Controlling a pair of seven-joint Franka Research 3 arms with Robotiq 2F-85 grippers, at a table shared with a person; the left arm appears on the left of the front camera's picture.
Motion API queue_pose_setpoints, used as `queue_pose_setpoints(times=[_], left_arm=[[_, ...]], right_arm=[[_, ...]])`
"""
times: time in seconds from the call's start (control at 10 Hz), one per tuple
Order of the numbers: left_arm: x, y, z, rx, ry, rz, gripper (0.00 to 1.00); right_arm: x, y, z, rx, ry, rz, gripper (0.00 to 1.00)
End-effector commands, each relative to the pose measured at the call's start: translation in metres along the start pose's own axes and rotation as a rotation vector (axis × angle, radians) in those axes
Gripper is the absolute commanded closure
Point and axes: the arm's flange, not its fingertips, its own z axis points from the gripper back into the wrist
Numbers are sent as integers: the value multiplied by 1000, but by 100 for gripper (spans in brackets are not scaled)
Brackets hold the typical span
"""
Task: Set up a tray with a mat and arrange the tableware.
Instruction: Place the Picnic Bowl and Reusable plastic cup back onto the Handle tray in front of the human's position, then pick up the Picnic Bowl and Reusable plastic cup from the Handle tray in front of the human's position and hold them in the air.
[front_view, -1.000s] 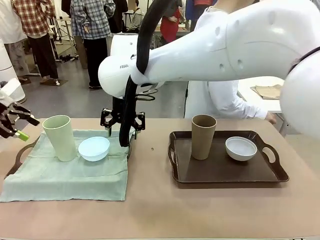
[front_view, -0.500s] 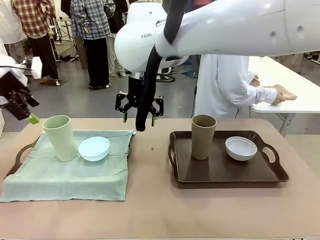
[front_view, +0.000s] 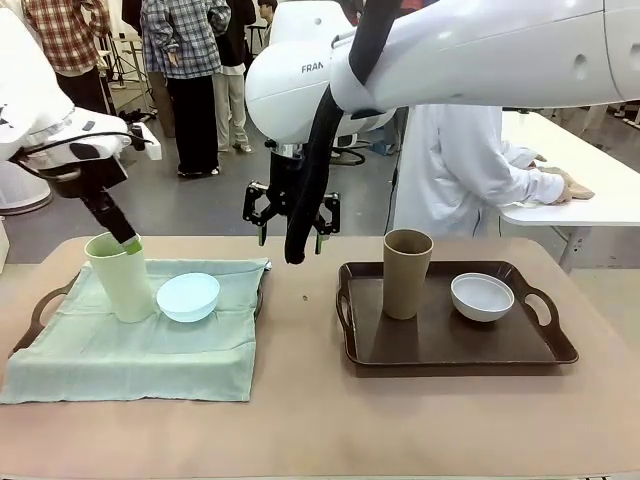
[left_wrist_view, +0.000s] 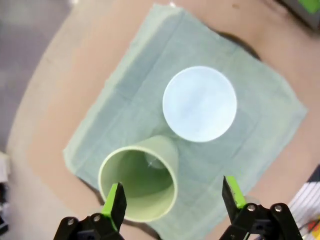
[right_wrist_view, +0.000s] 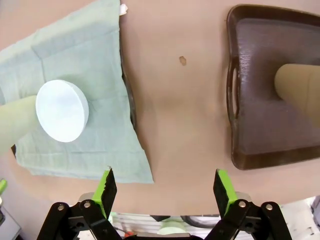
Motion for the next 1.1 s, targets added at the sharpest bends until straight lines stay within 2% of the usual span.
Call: queue_pose_setpoints(times=[0.0,0.1,0.2,1.0], left_arm=[[8,18,10,10,-56,119,0],[0,0,0,0,0,0,0],[0,0,0,0,0,0,0],[0,0,0,0,0,0,0]], right_arm=[[6,2,-8,24,22,-17,0],[13,5,-13,18,32,1,0],[3,-1,-5,-3,7,-5,0],[3,-1,-5,-3,7,-5,0]])
